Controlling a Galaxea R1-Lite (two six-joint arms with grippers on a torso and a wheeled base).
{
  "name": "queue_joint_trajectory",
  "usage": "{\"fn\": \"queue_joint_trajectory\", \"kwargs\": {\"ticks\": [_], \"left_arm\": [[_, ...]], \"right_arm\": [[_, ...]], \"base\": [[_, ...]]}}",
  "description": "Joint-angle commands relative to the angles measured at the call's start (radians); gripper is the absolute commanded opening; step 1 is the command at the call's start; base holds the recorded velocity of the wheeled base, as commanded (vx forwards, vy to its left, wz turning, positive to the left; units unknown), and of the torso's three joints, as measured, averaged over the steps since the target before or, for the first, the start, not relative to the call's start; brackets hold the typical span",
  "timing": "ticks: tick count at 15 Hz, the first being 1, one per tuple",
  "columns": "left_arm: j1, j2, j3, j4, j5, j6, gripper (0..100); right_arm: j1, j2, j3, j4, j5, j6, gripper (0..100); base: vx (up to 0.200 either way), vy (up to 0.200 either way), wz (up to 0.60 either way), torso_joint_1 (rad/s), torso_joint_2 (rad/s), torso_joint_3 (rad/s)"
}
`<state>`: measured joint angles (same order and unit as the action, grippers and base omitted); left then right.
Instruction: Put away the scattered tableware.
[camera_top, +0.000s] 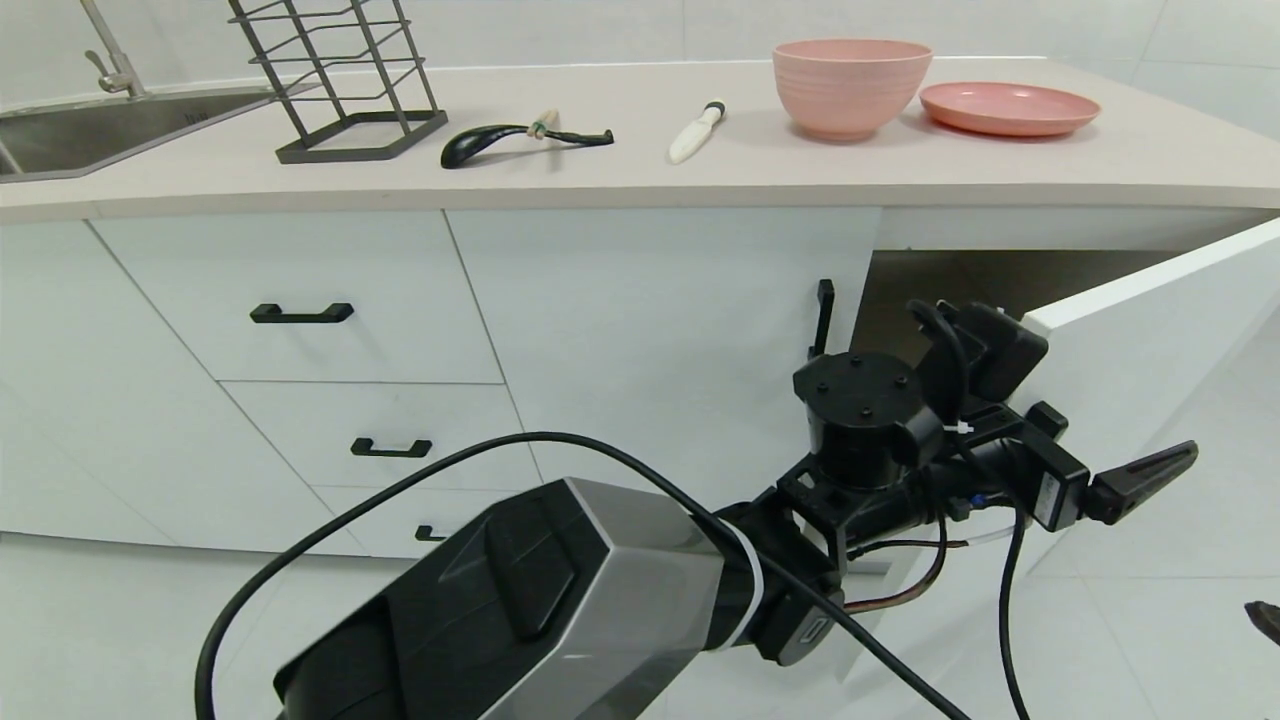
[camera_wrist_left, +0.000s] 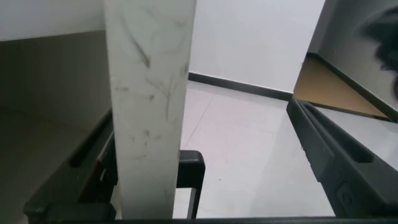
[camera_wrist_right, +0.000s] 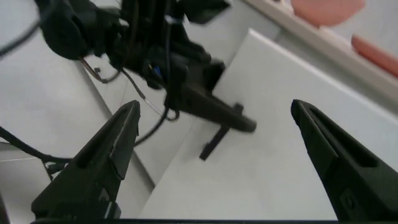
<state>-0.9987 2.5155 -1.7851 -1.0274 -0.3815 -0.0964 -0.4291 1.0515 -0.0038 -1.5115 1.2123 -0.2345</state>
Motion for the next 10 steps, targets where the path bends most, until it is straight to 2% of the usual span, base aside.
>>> {"fn": "queue_joint_trajectory", "kwargs": {"ticks": [1, 5, 10], "left_arm": [[-0.001, -0.004, 0.024, -0.014, 0.000, 0.000, 100], [-0.055, -0.007, 0.133, -0.152, -0.004, -0.002, 100], [-0.112, 0.008, 0.122, -0.166, -0.004, -0.016, 100]], "right_arm": [[0.052, -0.123, -0.001, -0.001, 0.000, 0.000, 100], [0.127, -0.182, -0.007, -0.001, -0.022, -0.003, 100], [0.144, -0.194, -0.147, 0.001, -0.063, 0.001, 100]], "base": [[0.000, 0.000, 0.00, 0.000, 0.00, 0.000], [0.000, 0.000, 0.00, 0.000, 0.00, 0.000], [0.000, 0.000, 0.00, 0.000, 0.00, 0.000]]}}
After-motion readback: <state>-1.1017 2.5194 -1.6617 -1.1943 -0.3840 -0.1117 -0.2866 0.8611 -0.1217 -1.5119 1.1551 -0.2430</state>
